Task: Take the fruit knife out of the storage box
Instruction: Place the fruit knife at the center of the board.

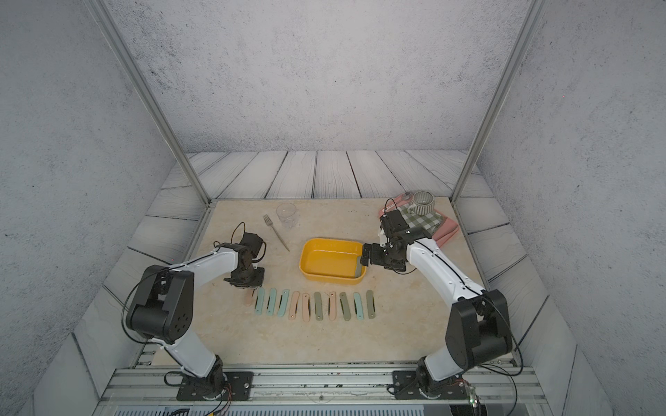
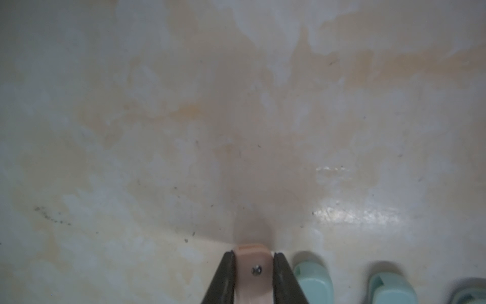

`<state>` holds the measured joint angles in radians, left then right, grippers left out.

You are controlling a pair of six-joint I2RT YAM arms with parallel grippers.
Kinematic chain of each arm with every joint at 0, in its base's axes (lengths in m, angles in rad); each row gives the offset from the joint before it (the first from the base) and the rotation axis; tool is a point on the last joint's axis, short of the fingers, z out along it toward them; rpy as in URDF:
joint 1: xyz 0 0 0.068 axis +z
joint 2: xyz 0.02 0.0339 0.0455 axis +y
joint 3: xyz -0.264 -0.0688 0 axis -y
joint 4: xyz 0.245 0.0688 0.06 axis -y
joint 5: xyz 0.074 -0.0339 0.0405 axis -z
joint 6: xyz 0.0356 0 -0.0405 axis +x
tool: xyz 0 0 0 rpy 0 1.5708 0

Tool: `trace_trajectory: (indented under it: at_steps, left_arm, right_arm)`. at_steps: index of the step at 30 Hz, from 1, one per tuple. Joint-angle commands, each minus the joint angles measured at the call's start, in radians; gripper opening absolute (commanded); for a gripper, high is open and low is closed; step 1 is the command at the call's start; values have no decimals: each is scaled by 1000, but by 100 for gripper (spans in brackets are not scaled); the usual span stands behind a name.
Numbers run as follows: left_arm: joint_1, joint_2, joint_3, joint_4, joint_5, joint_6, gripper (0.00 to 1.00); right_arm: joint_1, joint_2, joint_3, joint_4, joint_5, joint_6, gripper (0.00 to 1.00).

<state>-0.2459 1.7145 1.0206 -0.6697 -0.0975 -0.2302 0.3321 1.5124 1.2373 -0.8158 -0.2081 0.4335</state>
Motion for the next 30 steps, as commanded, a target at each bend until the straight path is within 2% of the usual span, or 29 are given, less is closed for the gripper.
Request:
trace_trajectory:
  at_steps: [1, 15, 20, 30]
  left_arm:
    - [19, 25, 35, -48, -5, 8, 17]
    - [27, 80, 64, -68, 12, 5, 27]
    - [27, 79, 63, -68, 13, 5, 34]
    - [28, 46, 51, -53, 9, -9, 36]
  right_arm:
    - [4, 13, 30, -11, 7, -2, 99]
    - [8, 43, 54, -8, 4, -4, 99]
    - [9, 47, 58, -8, 4, -4, 99]
    - [19, 63, 77, -9, 8, -3, 99]
